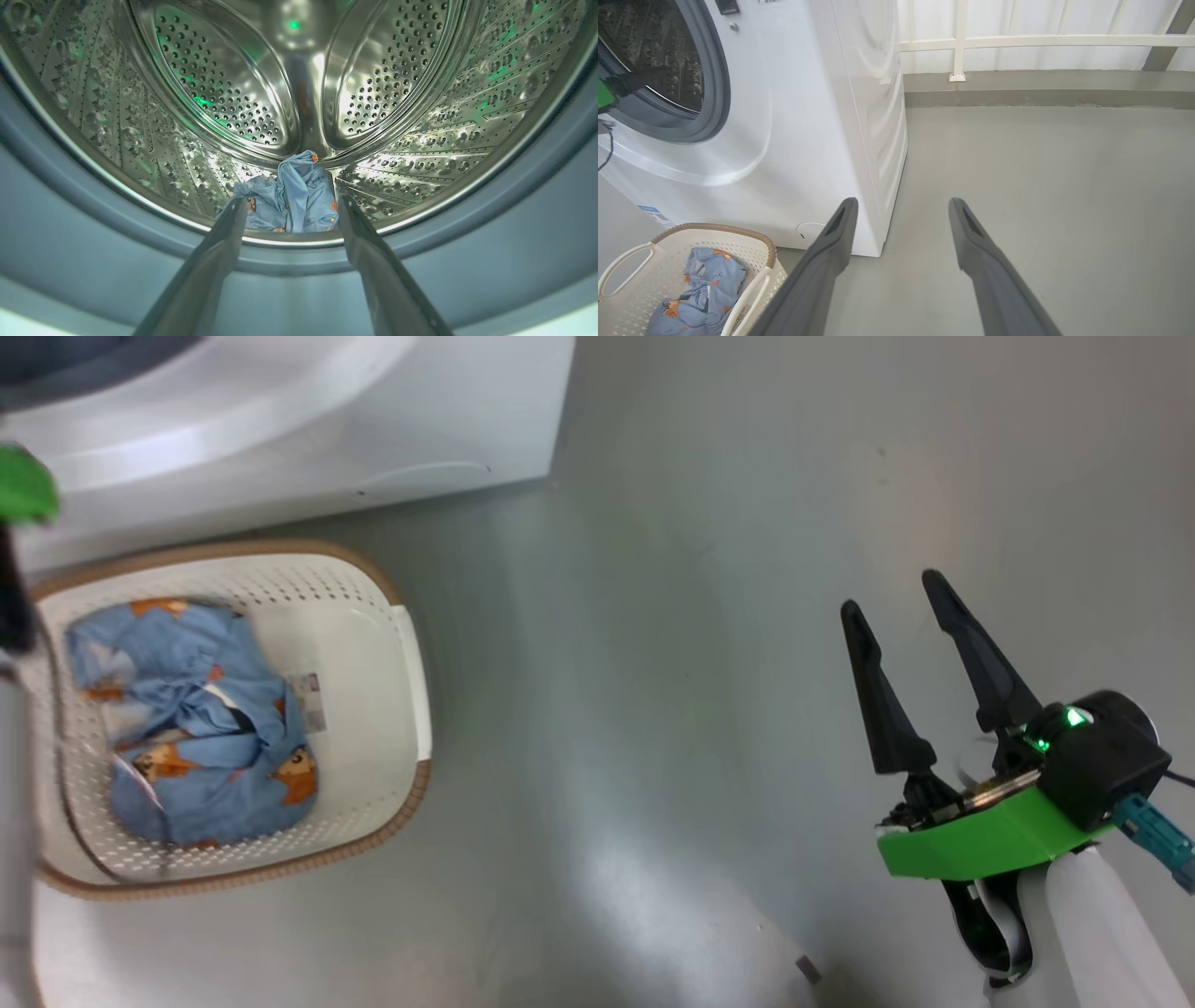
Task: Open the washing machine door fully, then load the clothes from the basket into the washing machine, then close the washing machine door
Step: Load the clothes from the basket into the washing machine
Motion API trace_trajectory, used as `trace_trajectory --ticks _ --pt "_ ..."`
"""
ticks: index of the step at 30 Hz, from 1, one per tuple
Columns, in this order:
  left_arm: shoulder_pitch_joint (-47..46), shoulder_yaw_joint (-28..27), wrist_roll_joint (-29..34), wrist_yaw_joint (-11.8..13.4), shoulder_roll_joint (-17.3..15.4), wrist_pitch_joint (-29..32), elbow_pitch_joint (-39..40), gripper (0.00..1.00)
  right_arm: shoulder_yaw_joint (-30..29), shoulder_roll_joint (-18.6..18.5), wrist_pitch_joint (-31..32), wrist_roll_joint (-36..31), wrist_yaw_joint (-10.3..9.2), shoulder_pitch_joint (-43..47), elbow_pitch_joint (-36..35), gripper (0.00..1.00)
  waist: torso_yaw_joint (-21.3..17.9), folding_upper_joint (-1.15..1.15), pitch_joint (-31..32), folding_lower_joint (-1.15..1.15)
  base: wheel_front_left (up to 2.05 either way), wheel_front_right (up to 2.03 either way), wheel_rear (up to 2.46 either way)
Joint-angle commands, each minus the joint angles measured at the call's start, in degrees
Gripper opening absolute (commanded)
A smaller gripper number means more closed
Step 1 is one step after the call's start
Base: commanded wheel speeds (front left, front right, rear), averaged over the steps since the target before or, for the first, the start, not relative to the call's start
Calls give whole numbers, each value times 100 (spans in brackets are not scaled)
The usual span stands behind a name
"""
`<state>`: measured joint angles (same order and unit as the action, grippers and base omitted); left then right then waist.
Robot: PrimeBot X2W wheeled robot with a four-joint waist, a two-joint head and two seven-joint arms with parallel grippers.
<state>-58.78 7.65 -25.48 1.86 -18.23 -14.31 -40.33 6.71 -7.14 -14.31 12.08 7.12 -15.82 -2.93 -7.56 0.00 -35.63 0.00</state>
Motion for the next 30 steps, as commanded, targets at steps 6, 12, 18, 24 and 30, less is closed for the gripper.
trace_trajectory --ticks 6,12,18,24,30 --pt "1779 -297 43 434 17 -66 1838 100 -36 15 -69 -155 36 395 -65 100 325 0 574 0 0 0 0" --pt "3334 -336 255 789 316 -68 3289 100 -184 6 -69 -228 36 624 29 100 534 0 1018 0 0 0 0" --pt "4550 -213 441 974 497 -68 4118 100 -218 19 -59 -315 36 894 149 100 666 0 1553 0 0 0 0" --pt "5270 -26 527 1021 581 -65 4381 100 -281 38 33 -376 36 1156 166 100 771 0 2025 0 0 0 0" --pt "5824 212 529 1017 625 80 4417 100 -317 96 183 -428 36 1483 83 100 845 0 2500 0 0 0 0"
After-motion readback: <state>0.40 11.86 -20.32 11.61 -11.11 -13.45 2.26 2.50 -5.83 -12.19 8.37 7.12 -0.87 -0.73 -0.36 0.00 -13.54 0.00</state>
